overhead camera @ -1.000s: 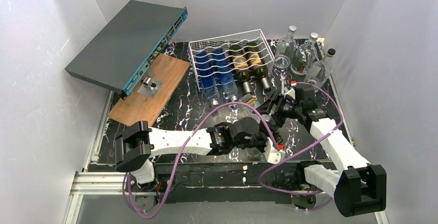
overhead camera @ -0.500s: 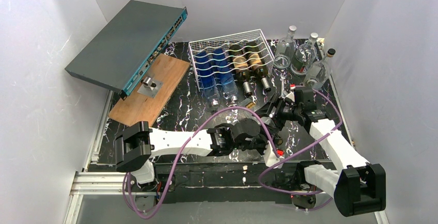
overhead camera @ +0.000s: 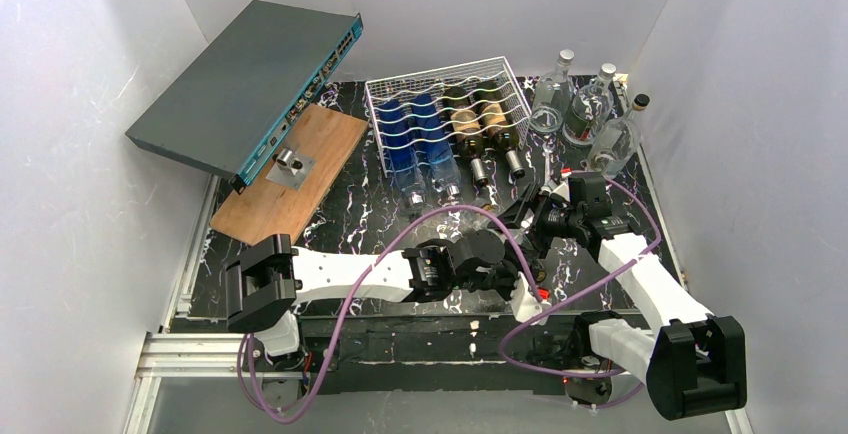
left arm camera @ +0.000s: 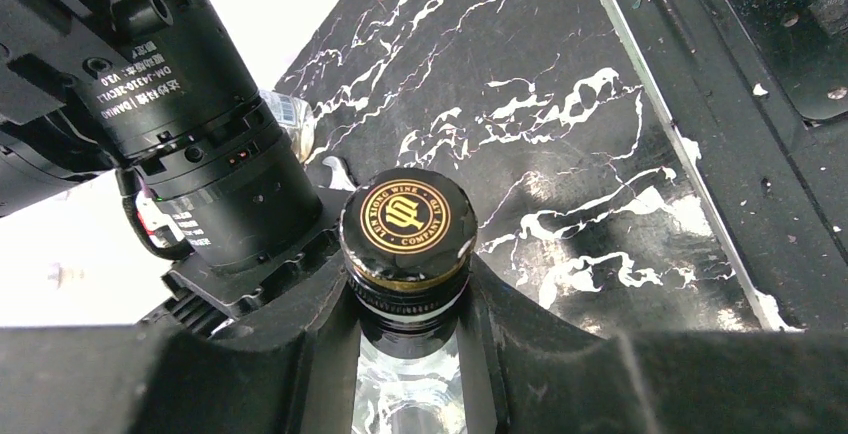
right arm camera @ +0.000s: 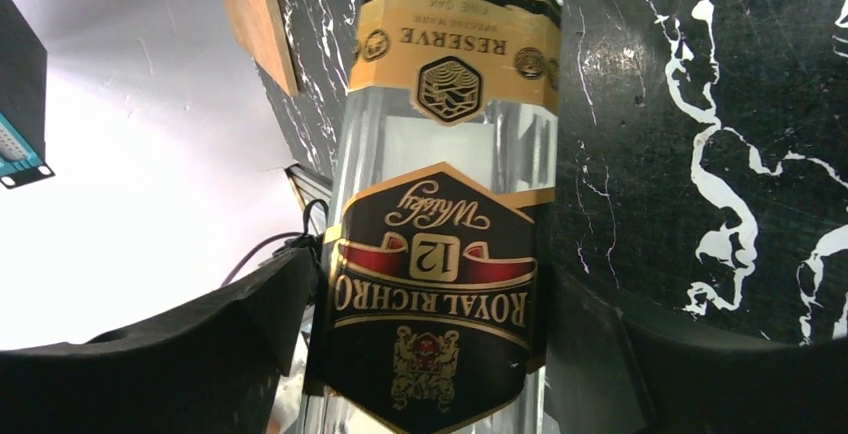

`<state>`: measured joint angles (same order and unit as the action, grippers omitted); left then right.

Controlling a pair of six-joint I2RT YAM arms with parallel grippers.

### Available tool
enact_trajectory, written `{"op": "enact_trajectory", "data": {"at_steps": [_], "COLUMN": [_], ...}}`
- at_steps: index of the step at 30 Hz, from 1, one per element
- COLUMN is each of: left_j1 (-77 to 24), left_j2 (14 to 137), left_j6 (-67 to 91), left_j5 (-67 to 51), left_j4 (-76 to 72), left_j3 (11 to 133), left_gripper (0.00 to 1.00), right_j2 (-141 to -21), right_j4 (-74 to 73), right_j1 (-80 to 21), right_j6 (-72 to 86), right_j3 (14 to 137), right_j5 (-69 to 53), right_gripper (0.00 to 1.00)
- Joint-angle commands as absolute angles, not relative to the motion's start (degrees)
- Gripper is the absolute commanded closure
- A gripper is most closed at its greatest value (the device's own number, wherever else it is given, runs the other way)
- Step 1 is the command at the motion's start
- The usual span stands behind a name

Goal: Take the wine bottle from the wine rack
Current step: Place the wine bottle at the center of the board.

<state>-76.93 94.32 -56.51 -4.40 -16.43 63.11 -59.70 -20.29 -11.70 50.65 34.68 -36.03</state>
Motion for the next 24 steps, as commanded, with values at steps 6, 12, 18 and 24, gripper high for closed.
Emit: {"op": "enact_trajectory", "data": {"at_steps": [6,12,18,24], "left_j1": [-75.5,-75.1,-74.8,-74.8], "left_j2": [92.5,91.4,88.7,84.2], "left_j6": [-53.8,-53.3,-51.3,-47.6], "left_j5": [-0.8,1.6,3.7,6.1], "left_j4": [-21.7,-22.9,-23.6,-23.8], "left_j3": [61.7,60.4,58.9,56.4], "left_gripper": [1.00,1.00,1.00,1.00], "right_j2": [-56.6,-56.0,-55.8,-55.5], "right_j4": [-16.8,-18.4,-20.5,-22.3], "right_j1": [-12.0,-12.0,-11.9,-11.5], "right_j6": [49.0,48.0,46.0,43.1], "right_j3": [35.2,35.2,35.9,37.4], "right_j5": [-39.3,-38.8,-38.5,-38.3], "right_gripper": [0.02,0.02,0.02,0.02]}}
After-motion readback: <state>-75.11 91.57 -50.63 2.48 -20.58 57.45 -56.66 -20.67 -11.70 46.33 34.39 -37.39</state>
